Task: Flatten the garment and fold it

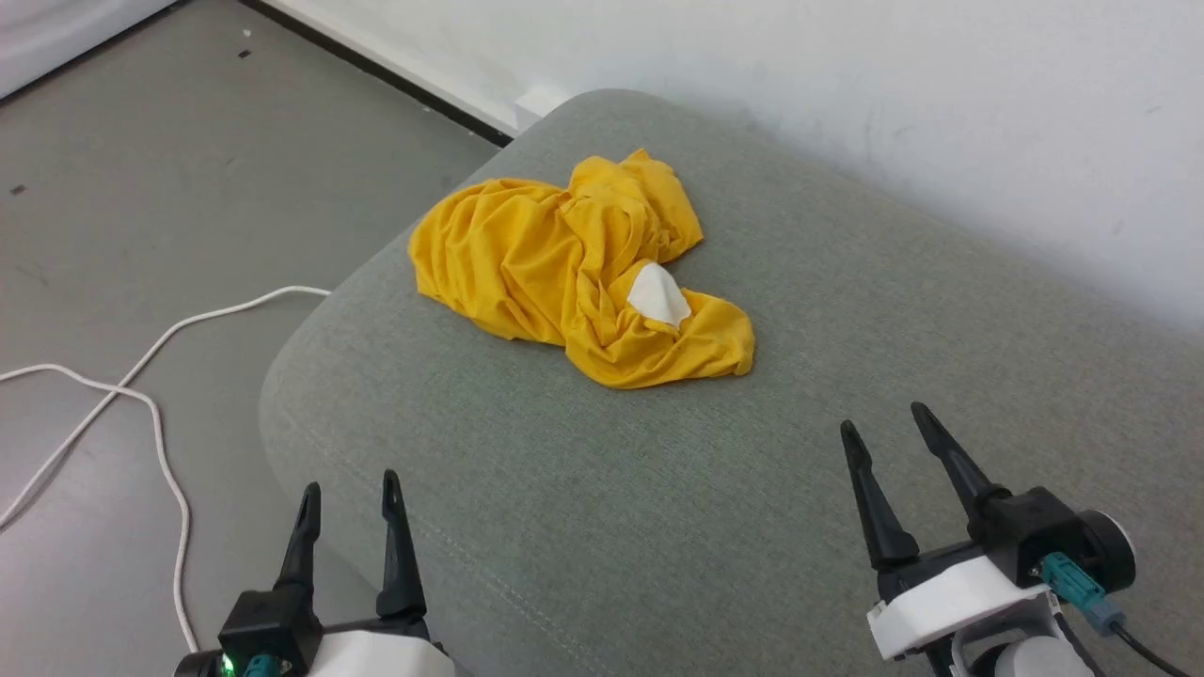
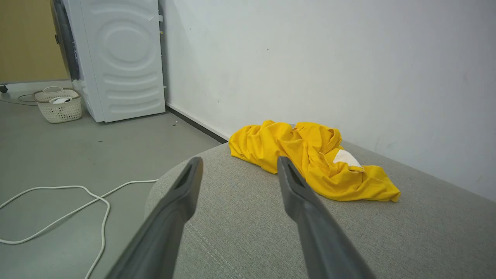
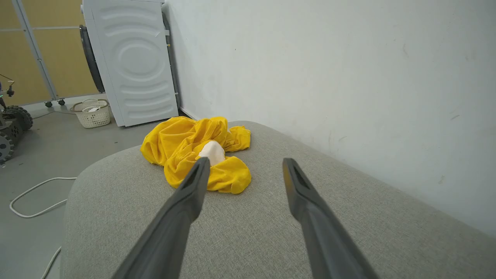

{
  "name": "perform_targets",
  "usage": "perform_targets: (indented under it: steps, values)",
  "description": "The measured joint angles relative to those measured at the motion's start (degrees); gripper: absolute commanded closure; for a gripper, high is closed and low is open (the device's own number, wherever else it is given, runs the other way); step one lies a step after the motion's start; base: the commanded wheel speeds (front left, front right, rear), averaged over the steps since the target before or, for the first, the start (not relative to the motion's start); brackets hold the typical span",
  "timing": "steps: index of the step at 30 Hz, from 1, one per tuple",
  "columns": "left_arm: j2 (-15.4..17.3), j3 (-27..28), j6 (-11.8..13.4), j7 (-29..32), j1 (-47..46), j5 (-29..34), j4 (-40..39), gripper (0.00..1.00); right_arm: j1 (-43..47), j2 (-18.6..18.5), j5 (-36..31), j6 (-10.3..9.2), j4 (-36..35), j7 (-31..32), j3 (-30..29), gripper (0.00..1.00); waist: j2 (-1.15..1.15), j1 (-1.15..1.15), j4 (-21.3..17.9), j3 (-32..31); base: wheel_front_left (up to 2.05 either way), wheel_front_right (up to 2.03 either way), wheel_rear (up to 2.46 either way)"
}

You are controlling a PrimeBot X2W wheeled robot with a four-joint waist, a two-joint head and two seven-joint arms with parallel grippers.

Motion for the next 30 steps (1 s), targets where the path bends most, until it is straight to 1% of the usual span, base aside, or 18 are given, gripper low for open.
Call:
perform_targets:
  steps: [5, 14, 17, 20, 22, 25, 28, 30]
  values:
    - [0.0, -0.31, 0.32, -0.52, 0.41, -0.11, -0.03, 0.0, -0.01, -0.14, 0.38, 0.0, -0.35, -0.1, -0.07, 0.0, 0.0, 0.0, 0.93, 0.42, 0.0, 0.0, 0.0]
    - [0.0, -0.65, 0.33, -0.52, 0.4, -0.18, -0.03, 0.0, -0.01, -0.14, 0.38, 0.0, -1.07, -0.05, -0.2, 0.0, 0.0, 0.0, 0.34, 0.5, 0.0, 0.0, 0.0]
    - [0.0, -0.75, 0.75, -0.52, 0.4, -0.27, -0.03, 0.0, -0.02, -0.15, 0.38, 0.0, -1.63, 0.08, -0.25, 0.0, 0.0, 0.0, 0.07, 0.47, 0.0, 0.0, 0.0]
    - [0.0, -1.4, 0.73, -0.52, 0.37, -1.68, -0.12, 0.0, -0.01, -0.16, 0.38, 0.0, -2.3, 0.24, -0.42, 0.0, 0.0, 0.0, -0.15, 0.56, 0.0, 0.0, 0.0]
    - [0.0, -2.75, -0.92, -0.52, 0.25, -4.25, 0.03, 0.0, 0.03, -0.19, 0.38, 0.0, -2.72, 0.69, -0.53, 0.0, 0.0, 0.0, -0.28, 0.41, 0.0, 0.0, 0.0]
    - [0.88, -4.95, -4.0, 0.24, -1.84, -4.35, 1.51, 0.0, 0.04, -0.23, 0.38, 0.0, -4.26, 1.2, -0.73, 0.0, 0.0, -0.01, -0.59, 0.35, 0.0, 0.0, 0.0]
    - [2.71, -5.19, -5.02, 2.38, -6.94, -3.57, -0.16, 0.0, 0.04, -0.69, 0.38, 0.0, -6.2, 2.11, -0.86, 0.0, 0.0, -0.01, -0.93, 1.01, 0.0, 0.0, 0.0]
    - [3.47, -5.21, -5.55, 5.01, -10.81, -3.56, -2.4, 0.0, 0.04, -1.24, 0.38, 0.0, -7.43, 2.65, -0.88, 0.0, 0.0, 0.0, -1.27, 1.84, 0.0, 0.0, 0.0]
